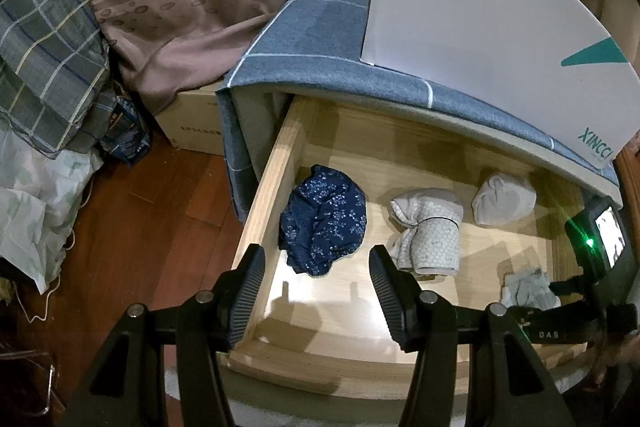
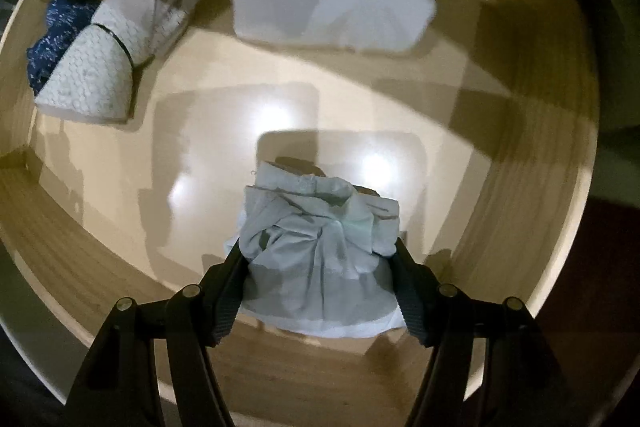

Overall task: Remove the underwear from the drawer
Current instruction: 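Close the right tool on the light blue underwear, then grasp the navy floral underwear with the left tool while the right tool holds the light blue underwear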

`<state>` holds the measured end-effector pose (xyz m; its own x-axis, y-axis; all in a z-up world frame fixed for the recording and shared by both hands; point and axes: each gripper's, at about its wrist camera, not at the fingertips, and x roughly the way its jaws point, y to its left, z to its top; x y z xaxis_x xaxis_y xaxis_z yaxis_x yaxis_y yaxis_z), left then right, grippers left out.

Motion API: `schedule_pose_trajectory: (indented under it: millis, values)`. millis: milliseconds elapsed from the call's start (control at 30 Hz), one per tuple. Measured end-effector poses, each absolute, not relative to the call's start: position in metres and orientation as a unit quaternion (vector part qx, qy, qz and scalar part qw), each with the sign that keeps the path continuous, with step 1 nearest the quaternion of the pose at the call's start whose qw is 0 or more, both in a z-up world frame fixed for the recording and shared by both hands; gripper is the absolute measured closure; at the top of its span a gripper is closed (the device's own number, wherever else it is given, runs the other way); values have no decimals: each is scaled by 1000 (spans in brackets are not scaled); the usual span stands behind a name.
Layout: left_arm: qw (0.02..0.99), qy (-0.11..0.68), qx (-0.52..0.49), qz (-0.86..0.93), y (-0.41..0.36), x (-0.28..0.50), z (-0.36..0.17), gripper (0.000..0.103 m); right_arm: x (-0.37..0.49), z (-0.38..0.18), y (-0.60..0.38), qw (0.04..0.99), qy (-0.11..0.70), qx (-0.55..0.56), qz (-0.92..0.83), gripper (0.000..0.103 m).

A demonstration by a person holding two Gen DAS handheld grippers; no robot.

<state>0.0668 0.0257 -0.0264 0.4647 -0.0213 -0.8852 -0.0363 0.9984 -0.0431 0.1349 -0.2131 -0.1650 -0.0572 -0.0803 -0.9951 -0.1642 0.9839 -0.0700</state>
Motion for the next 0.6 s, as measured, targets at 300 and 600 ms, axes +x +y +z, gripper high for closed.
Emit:
schedule_pose_trajectory:
  millis: [300,600]
  values:
    - [837,546,-34,-18,22,74,-37,48,118,-169,-232,658,752,-41,2,41]
    - [803,590,-62,-54,26,88,-53,48,117,-170,-264,674,739,2,-1,44]
